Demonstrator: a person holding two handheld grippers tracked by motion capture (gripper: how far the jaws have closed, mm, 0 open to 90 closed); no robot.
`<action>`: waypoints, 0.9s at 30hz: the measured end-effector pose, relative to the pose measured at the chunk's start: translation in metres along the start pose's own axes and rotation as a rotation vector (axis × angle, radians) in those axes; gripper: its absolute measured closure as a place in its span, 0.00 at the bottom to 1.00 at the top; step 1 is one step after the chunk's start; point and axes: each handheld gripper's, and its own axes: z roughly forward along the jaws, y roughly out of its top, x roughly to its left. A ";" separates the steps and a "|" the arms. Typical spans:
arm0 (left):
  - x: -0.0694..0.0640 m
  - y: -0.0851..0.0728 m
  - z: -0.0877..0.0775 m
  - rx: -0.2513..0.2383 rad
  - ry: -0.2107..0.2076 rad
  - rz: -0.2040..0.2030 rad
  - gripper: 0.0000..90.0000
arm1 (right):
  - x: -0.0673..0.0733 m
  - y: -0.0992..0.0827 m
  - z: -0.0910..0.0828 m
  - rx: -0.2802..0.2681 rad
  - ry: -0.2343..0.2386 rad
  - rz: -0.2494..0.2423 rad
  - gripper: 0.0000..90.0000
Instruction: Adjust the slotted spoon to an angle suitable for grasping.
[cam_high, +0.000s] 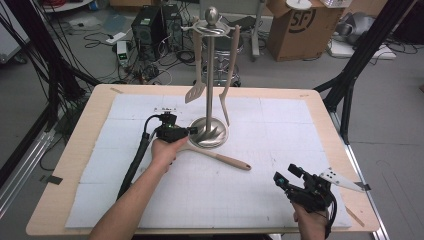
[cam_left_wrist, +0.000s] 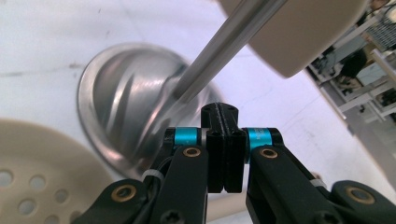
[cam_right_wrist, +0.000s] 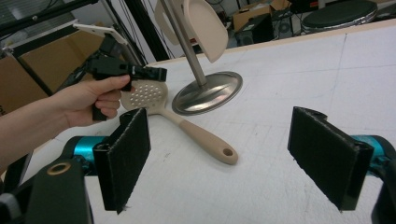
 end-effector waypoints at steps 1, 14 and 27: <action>0.001 -0.001 0.002 0.017 0.014 0.002 1.00 | 0.000 0.000 0.000 0.001 -0.001 0.002 0.22; 0.009 -0.008 0.011 0.079 0.066 -0.010 1.00 | -0.001 0.000 -0.002 -0.006 -0.001 0.004 0.22; 0.013 -0.014 0.018 0.146 0.084 -0.004 1.00 | -0.002 0.000 -0.003 -0.005 -0.002 0.005 0.22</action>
